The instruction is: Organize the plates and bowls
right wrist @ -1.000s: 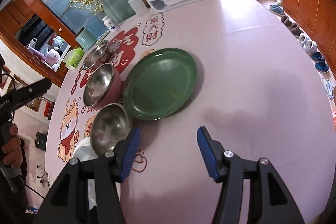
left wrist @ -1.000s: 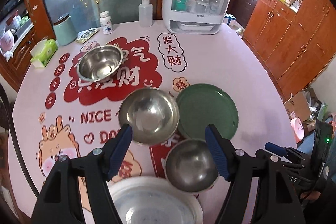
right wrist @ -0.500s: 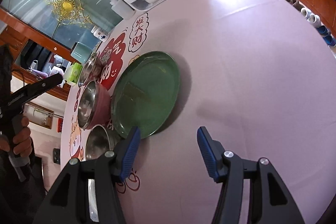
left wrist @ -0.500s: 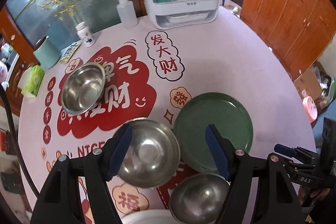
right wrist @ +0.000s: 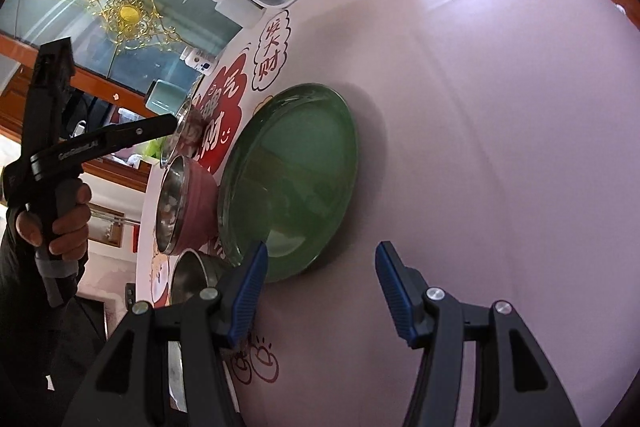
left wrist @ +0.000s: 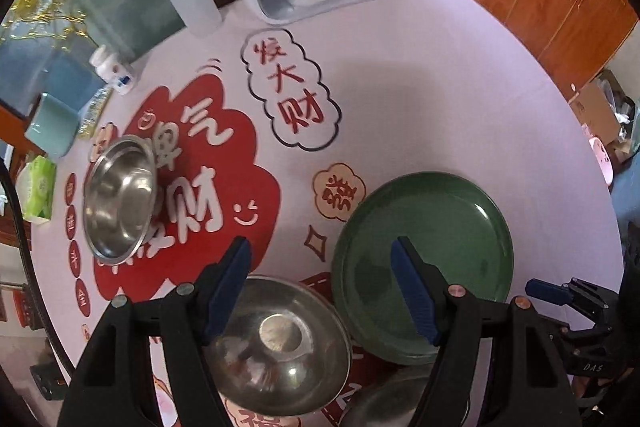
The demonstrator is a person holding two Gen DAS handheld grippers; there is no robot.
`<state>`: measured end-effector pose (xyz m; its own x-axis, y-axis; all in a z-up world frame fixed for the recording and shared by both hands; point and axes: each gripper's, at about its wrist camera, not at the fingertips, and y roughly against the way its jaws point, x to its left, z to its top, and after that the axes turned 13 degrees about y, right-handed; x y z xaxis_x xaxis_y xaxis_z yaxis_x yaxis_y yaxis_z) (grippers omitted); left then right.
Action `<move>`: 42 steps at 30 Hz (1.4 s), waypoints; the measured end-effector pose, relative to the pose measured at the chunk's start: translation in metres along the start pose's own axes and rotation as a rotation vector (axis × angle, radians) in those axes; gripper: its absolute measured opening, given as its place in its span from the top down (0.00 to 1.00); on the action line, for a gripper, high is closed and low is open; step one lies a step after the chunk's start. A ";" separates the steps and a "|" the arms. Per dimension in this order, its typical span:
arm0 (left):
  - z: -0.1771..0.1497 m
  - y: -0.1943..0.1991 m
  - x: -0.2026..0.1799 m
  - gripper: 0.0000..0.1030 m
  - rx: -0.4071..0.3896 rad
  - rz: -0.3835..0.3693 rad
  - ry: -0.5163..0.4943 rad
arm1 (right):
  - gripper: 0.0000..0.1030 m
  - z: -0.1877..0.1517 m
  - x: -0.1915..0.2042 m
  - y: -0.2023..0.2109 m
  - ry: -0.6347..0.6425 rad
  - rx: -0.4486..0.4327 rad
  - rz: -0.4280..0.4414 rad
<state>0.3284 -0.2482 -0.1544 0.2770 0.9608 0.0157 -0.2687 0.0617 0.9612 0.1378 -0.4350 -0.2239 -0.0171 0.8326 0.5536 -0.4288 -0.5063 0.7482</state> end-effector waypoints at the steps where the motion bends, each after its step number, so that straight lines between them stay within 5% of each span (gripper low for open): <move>1: 0.001 -0.005 -0.002 0.32 0.015 0.003 -0.003 | 0.45 0.000 -0.001 -0.002 -0.007 0.003 0.004; 14: 0.013 -0.048 -0.010 0.33 0.160 -0.088 0.029 | 0.59 0.000 -0.009 -0.016 -0.045 0.015 0.055; 26: 0.014 -0.068 -0.016 0.70 0.220 -0.122 0.008 | 0.80 0.000 -0.015 -0.023 -0.070 0.012 0.062; 42: 0.011 -0.079 -0.023 0.72 0.239 -0.114 0.008 | 0.85 0.002 -0.014 -0.028 -0.060 0.006 0.074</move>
<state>0.3534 -0.2785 -0.2273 0.2851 0.9535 -0.0982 -0.0105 0.1056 0.9944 0.1512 -0.4329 -0.2516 0.0056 0.7782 0.6280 -0.4229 -0.5673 0.7066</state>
